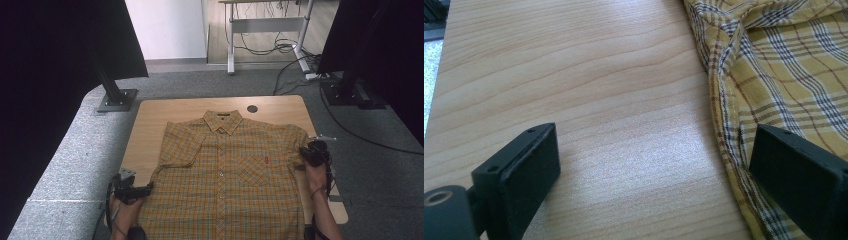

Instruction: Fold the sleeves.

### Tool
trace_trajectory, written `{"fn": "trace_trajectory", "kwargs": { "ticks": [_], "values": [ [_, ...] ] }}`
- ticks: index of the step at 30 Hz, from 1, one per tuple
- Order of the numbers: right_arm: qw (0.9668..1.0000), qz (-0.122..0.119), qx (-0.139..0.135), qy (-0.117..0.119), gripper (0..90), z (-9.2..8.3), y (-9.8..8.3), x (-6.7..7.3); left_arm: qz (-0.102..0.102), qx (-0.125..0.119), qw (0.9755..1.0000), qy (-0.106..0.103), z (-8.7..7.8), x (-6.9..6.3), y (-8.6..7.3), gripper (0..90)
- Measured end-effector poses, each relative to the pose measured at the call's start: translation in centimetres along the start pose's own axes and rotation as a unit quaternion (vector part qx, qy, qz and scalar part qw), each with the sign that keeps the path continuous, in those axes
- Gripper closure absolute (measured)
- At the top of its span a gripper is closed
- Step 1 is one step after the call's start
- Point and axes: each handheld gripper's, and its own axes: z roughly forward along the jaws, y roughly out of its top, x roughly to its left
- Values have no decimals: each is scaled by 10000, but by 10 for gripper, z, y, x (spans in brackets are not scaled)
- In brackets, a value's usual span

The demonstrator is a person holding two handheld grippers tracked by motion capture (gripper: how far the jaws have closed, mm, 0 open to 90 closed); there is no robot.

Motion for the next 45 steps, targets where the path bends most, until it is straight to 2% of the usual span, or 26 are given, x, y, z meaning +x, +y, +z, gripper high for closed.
{"fn": "trace_trajectory", "kwargs": {
  "ticks": [4,11,14,15,16,22,27,35,41,45],
  "values": [
    [10000,-28,37,-8,864,-1,2,1,3,1,10000,-3,0,0,0,58],
    [9995,-102,-283,88,863,-17,18,10,9,6,10000,-9,0,0,0,55],
    [9986,-234,-434,167,862,-26,28,21,11,6,10000,-10,0,0,0,53],
    [9978,-336,-517,248,862,-30,34,30,13,7,10000,-13,0,0,0,53],
    [9978,-336,-517,248,862,-30,34,30,13,7,10000,-13,0,0,0,52],
    [9948,-632,-618,510,861,-32,46,62,23,10,10000,-22,0,-1,0,50],
    [9924,-765,-574,776,858,-21,47,83,26,11,10000,-25,0,-1,0,50],
    [9911,-900,-244,952,841,6,39,103,31,13,10000,-31,0,-1,0,48],
    [9892,-829,83,1210,817,31,27,110,35,17,10000,-35,0,-1,0,48],
    [9887,-777,137,1275,804,34,25,110,38,19,10000,-34,0,-1,0,48]
  ]
}}
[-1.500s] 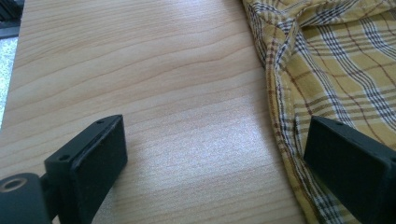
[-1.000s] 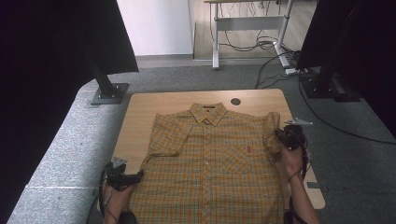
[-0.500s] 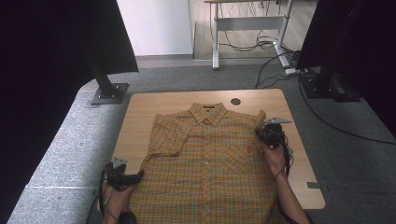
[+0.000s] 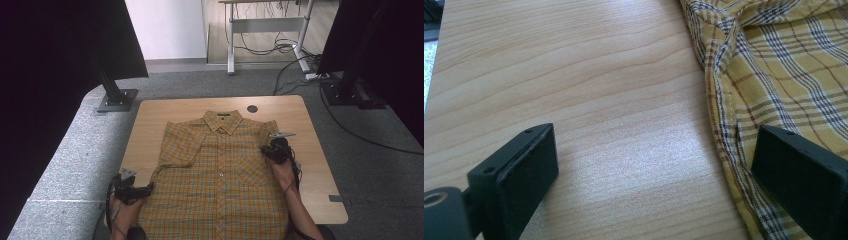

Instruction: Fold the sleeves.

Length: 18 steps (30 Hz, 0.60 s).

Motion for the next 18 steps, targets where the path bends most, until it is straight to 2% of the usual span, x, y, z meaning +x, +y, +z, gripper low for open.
{"fn": "trace_trajectory", "kwargs": {
  "ticks": [3,7,11,12,16,18],
  "values": [
    [9999,74,6,94,787,-3,2,-1,6,1,10000,-1,0,0,0,47],
    [9993,201,-183,257,740,-14,10,-2,3,2,10000,-1,0,0,0,47],
    [9990,178,-267,306,715,-22,18,1,7,3,10000,-1,0,0,0,47],
    [9987,139,-357,330,693,-28,23,2,5,3,10000,-1,0,0,0,46],
    [9986,76,-446,256,647,-35,30,2,4,3,10000,-2,0,0,0,46],
    [9988,46,-480,81,570,-40,34,-2,7,1,10000,-7,0,0,0,45]
  ]
}}
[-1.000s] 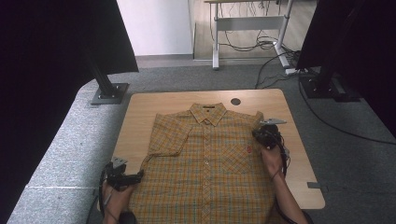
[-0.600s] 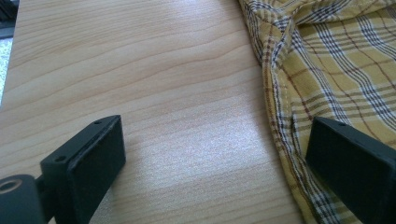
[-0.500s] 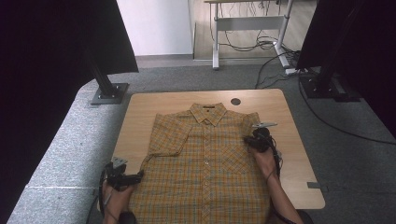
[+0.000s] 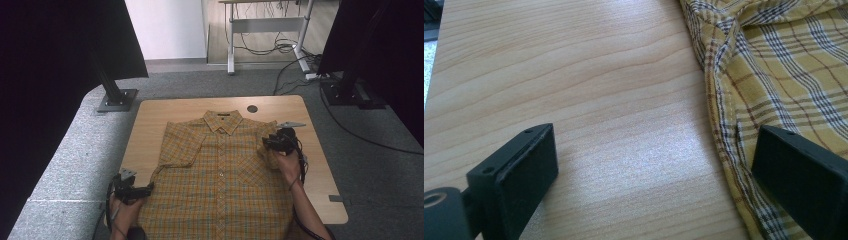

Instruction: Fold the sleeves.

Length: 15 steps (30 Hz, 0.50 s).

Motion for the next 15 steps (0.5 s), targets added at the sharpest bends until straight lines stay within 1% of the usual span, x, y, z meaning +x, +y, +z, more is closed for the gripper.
{"fn": "trace_trajectory", "kwargs": {
  "ticks": [2,3,5,6,7,8,9,11,12,15],
  "values": [
    [9999,-21,-31,-165,504,-2,1,-4,-9,-3,10000,-1,0,0,0,44],
    [9999,-21,-31,-165,504,-2,1,-4,-9,-3,10000,-1,0,0,0,44],
    [9996,-24,-49,-285,426,-4,0,-9,-8,-3,10000,-3,0,0,0,44],
    [9991,-56,-54,-425,357,-5,-2,-13,-4,-1,10000,-3,0,0,0,44],
    [9991,-56,-54,-425,357,-5,-2,-13,-4,-1,10000,-3,0,0,0,44],
    [9986,-67,-74,-520,300,-5,-6,-18,3,1,10000,-4,0,0,0,43],
    [9986,-67,-74,-520,300,-5,-6,-18,1,3,10000,-4,0,0,0,43],
    [9982,-67,-57,-596,272,-5,-10,-23,3,4,10000,-3,0,0,0,43],
    [9979,-26,-37,-650,257,-5,-14,-27,3,5,10000,-3,0,0,0,43],
    [9977,12,6,-675,246,-4,-19,-30,3,6,10000,0,0,0,0,43]
  ]
}}
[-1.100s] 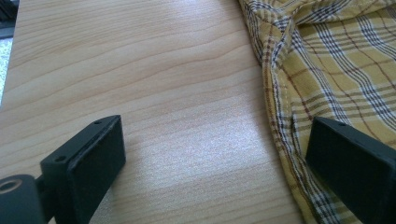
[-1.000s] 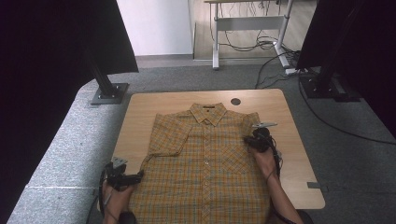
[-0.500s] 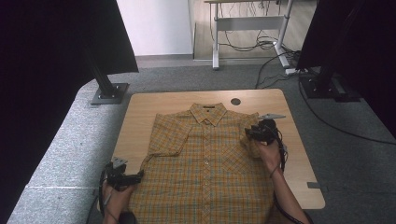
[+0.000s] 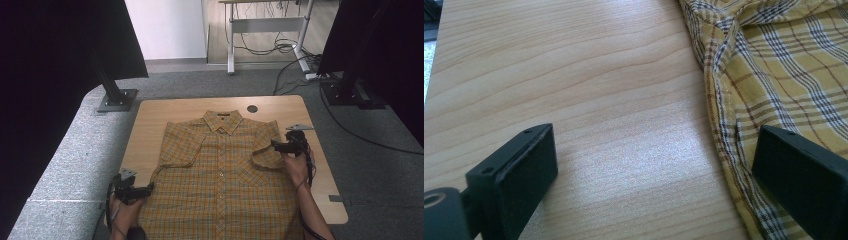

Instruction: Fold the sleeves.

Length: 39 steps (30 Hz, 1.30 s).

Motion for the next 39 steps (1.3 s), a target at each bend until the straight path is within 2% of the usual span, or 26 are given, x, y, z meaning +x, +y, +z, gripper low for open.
{"fn": "trace_trajectory", "kwargs": {
  "ticks": [4,9,13,21,26,34,37,38,39],
  "values": [
    [10000,-29,75,5,232,5,-10,0,1,1,10000,0,0,0,0,43],
    [9997,-201,157,56,222,12,-20,12,3,1,10000,1,0,0,0,43],
    [9992,-323,220,60,219,17,-23,20,3,1,10000,-1,0,0,0,43],
    [9981,-499,361,-30,216,27,-29,26,5,2,10000,-6,0,0,0,42],
    [9979,-533,354,-78,214,33,-27,29,7,2,10000,-8,0,0,0,42],
    [9980,-568,262,-67,214,41,-13,39,8,3,10000,-8,0,0,0,42],
    [9981,-602,123,77,214,42,-6,51,7,2,10000,-8,0,0,0,42],
    [9981,-602,123,77,214,42,-6,51,8,4,10000,-8,0,0,0,42],
    [9979,-616,101,175,214,44,-3,56,7,3,10000,-8,0,0,0,42]
  ]
}}
